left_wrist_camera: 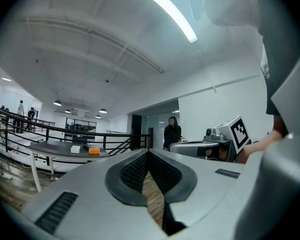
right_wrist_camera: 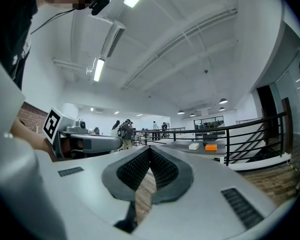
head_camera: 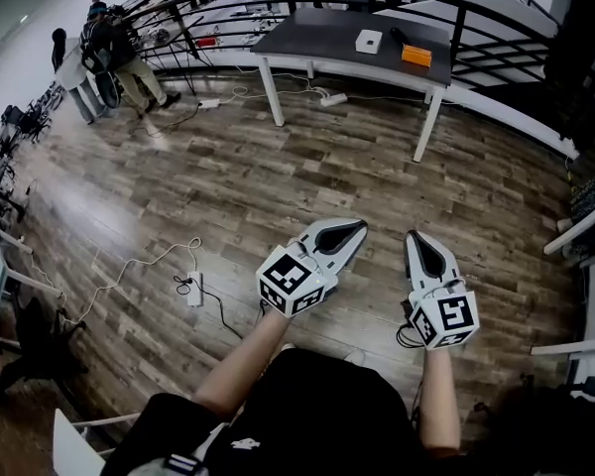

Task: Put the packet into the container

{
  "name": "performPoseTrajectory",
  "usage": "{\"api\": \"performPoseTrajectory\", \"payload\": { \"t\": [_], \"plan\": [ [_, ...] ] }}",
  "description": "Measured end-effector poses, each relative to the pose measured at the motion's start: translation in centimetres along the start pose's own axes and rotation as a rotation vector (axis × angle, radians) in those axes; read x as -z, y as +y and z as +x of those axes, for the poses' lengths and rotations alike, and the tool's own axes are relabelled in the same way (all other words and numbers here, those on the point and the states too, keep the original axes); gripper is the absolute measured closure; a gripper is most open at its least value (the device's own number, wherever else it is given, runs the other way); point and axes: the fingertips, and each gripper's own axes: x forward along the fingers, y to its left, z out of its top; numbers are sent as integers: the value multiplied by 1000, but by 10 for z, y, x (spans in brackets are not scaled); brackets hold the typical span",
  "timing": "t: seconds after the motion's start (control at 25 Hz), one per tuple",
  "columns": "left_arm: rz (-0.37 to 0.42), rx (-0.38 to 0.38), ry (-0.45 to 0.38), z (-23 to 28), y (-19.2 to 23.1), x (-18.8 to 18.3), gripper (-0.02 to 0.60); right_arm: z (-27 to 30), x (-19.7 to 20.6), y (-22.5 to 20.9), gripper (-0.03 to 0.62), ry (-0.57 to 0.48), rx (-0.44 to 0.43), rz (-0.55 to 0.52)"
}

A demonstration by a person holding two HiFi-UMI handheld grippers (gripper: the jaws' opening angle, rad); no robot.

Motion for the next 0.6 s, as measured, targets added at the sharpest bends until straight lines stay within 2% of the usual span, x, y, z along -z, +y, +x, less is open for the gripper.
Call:
{"api": "performPoseTrajectory", "payload": {
  "t": [0.28, 0.6],
  "plan": [
    [-6, -24, 34, 19, -10, 12, 575, -1, 10, -25, 591, 6, -29, 10],
    [-23, -39, 41, 38, 18, 15, 575, 23, 17, -46, 591, 28, -21, 26]
  ]
}}
